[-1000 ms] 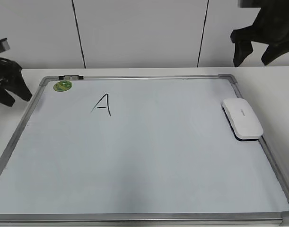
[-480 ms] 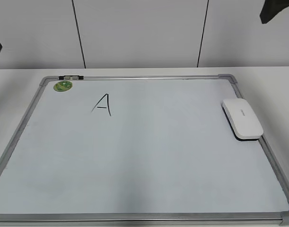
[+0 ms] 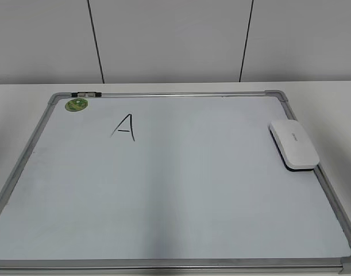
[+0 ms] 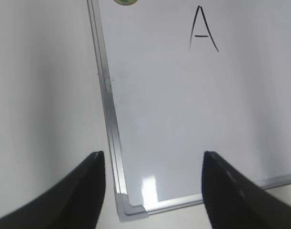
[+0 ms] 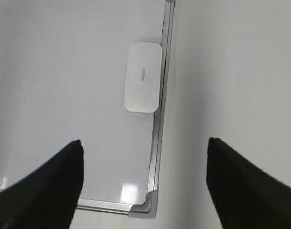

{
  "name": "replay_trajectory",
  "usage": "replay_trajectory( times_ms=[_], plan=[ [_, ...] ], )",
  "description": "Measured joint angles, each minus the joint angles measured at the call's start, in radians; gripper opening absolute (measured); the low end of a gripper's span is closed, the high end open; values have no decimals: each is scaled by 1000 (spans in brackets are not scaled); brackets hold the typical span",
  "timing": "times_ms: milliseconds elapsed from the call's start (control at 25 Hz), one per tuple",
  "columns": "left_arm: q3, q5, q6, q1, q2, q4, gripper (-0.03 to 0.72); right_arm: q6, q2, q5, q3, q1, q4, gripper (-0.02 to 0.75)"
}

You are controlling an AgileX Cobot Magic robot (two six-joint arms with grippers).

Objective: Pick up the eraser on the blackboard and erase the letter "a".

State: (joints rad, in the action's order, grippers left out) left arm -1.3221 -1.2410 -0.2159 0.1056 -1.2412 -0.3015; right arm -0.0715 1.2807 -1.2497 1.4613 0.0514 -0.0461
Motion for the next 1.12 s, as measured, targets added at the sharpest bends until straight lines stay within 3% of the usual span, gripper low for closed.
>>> replay_trajectory(
  times_ms=[560,1120],
  plan=[
    [464,-16,45,-23,641,11,447,16,-448,-6,-342,0,-15,592],
    [754,-20,73,-42,857,69,443,22,-782,-12,-768,4,-11,591]
  ],
)
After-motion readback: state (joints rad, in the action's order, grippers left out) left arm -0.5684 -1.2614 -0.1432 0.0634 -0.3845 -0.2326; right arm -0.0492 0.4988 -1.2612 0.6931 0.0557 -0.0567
